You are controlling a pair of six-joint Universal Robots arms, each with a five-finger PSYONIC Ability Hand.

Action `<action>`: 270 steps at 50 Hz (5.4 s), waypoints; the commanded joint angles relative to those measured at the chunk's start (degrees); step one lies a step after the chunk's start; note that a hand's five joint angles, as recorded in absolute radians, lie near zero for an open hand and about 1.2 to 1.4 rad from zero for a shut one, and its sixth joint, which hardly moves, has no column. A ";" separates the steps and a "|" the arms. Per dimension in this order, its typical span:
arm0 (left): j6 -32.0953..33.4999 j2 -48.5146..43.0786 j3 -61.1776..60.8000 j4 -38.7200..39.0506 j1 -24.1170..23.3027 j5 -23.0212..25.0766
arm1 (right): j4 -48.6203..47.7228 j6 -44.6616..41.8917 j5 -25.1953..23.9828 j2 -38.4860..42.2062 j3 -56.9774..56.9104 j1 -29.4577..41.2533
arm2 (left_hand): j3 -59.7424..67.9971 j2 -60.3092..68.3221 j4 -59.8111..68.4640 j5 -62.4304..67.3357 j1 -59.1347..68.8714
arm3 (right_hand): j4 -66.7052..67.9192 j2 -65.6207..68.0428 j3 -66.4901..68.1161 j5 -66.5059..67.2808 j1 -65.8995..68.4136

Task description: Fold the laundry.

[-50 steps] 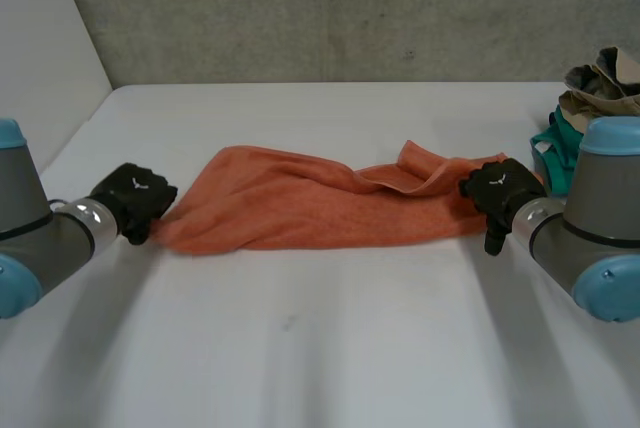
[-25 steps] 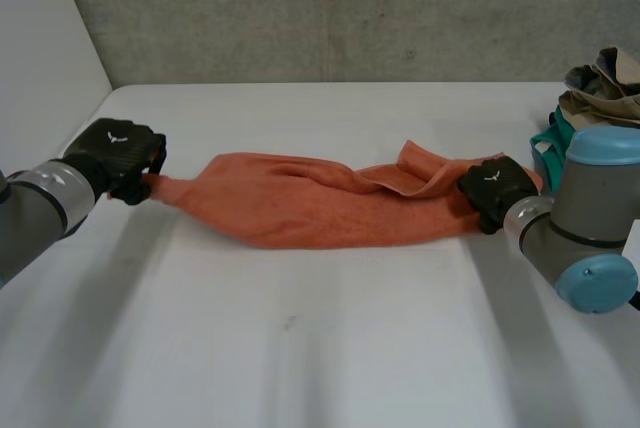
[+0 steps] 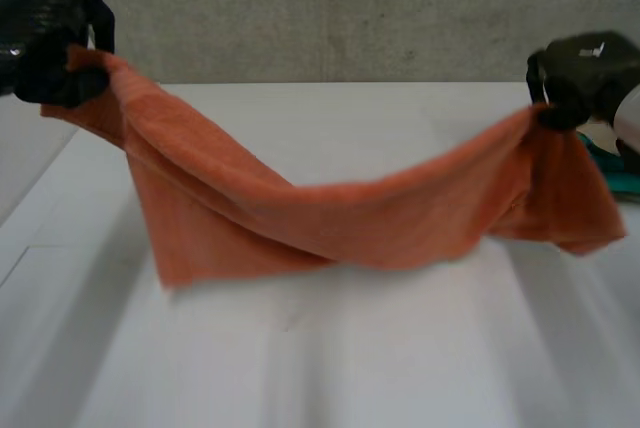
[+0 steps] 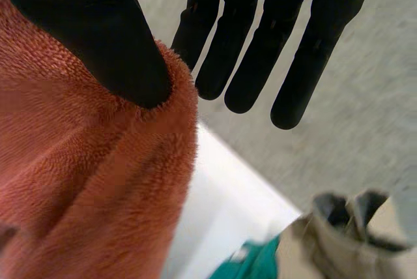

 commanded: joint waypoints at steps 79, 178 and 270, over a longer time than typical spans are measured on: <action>-9.48 -5.83 10.29 -9.11 -7.16 -10.14 | -15.06 5.01 18.92 -0.31 20.83 12.22 | 11.93 11.50 11.42 13.24 15.79 | 11.72 12.94 12.29 13.81 16.18; 32.54 -35.72 0.43 -6.12 7.53 -11.89 | 12.39 -44.94 18.73 7.93 19.16 -1.59 | 11.93 11.50 11.42 13.24 15.79 | 11.72 12.94 12.29 13.81 16.18; 41.60 -38.36 -9.06 -4.09 15.79 13.60 | -19.18 -18.39 14.78 14.96 18.10 3.33 | -31.78 -32.20 -32.29 -30.47 -27.92 | 11.72 12.94 12.29 13.81 16.18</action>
